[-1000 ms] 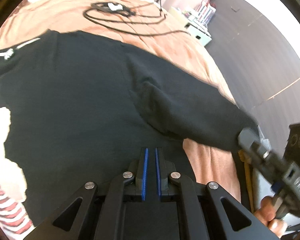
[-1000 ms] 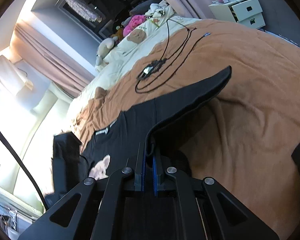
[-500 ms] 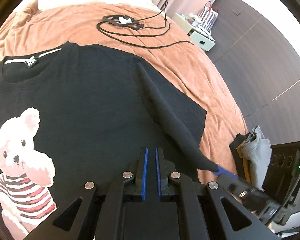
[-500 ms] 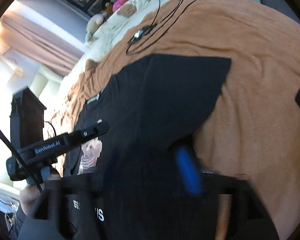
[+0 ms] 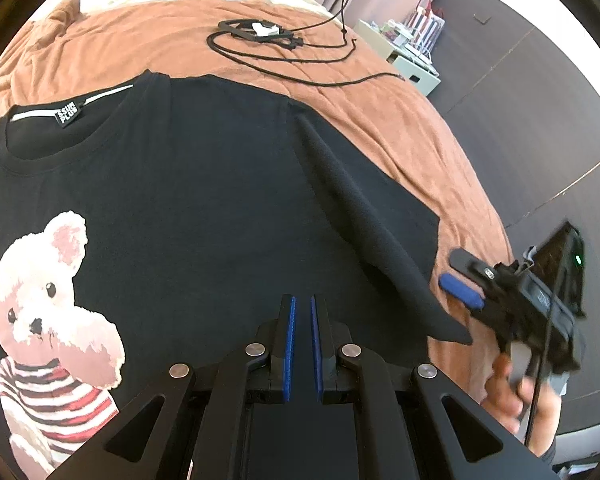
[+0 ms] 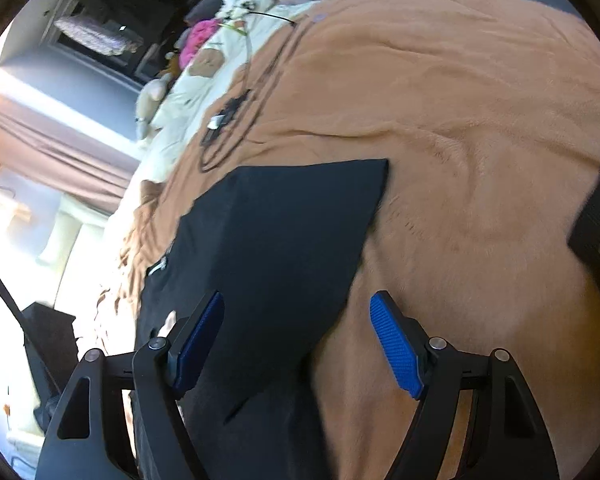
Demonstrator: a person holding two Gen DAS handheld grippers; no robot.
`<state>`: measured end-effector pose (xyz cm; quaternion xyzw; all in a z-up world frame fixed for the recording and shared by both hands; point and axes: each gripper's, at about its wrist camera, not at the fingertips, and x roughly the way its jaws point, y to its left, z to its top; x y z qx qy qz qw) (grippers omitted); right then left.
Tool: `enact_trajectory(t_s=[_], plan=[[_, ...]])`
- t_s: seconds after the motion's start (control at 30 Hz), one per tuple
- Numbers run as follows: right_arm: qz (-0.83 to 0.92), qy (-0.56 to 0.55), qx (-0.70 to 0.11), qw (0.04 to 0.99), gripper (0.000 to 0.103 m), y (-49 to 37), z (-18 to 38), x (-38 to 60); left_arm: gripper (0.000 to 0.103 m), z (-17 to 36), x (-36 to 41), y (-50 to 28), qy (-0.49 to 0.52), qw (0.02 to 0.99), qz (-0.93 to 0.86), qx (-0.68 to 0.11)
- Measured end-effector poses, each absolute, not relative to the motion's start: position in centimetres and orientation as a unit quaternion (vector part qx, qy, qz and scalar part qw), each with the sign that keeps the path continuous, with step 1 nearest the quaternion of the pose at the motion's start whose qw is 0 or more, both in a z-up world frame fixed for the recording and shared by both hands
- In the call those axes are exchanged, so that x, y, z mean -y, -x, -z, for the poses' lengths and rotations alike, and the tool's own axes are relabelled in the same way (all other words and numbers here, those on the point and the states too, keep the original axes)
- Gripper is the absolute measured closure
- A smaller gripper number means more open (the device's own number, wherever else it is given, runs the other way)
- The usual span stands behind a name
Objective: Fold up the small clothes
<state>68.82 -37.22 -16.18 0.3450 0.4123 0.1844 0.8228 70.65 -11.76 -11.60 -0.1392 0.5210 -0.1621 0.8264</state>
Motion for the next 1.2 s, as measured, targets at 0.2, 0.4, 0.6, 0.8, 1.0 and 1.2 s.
enact_trajectory(t_s=[0.2, 0.4, 0.6, 0.8, 1.0, 1.2], plan=[[-0.17, -0.345, -0.419, 0.823, 0.043, -69.9, 16.8, 35.4, 0.096, 12.6, 10.7, -71.6, 0.14, 0.827, 0.149, -0.523], [-0.154, -0.329, -0.412, 0.836, 0.074, -71.6, 17.3, 34.6, 0.096, 13.3, 10.0, -71.6, 0.133, 0.827, 0.145, -0.527], [-0.184, -0.302, -0.373, 0.858, 0.103, -71.2, 14.7, 33.0, 0.096, 12.7, 8.7, -71.9, 0.126, 0.828, 0.143, -0.528], [-0.228, -0.256, -0.351, 0.871, 0.103, -69.2, 10.7, 28.5, 0.096, 11.9, 6.6, -72.0, 0.154, 0.83, 0.135, -0.518], [-0.239, -0.236, -0.347, 0.875, 0.103, -67.5, 8.5, 26.2, 0.096, 11.2, 5.3, -71.5, 0.156, 0.831, 0.14, -0.515], [-0.26, -0.211, -0.344, 0.877, 0.103, -67.6, 7.0, 24.6, 0.096, 10.8, 3.2, -70.9, 0.178, 0.832, 0.136, -0.508]])
